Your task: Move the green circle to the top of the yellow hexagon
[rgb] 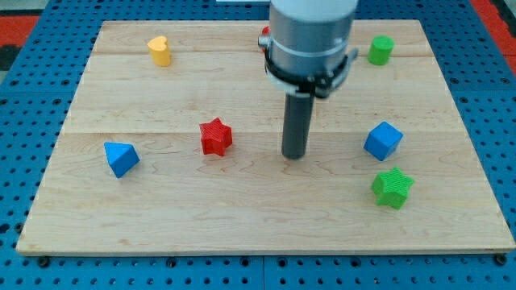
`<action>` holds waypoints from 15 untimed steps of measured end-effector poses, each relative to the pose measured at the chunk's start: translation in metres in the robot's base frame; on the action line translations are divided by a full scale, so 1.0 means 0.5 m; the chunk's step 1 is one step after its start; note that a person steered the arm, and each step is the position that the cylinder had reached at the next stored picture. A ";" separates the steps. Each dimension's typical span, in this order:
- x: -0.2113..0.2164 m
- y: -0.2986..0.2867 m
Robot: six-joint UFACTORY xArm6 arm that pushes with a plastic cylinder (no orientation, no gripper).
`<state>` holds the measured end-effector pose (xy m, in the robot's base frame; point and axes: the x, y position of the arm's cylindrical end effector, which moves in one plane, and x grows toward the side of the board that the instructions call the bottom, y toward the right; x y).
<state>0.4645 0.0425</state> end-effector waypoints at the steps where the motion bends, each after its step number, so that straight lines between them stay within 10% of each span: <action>1: -0.111 -0.007; 8: -0.233 0.265; 10: -0.428 0.436; 12: -0.315 0.328; 14: -0.460 0.267; 15: -0.383 0.262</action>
<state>0.2728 0.1737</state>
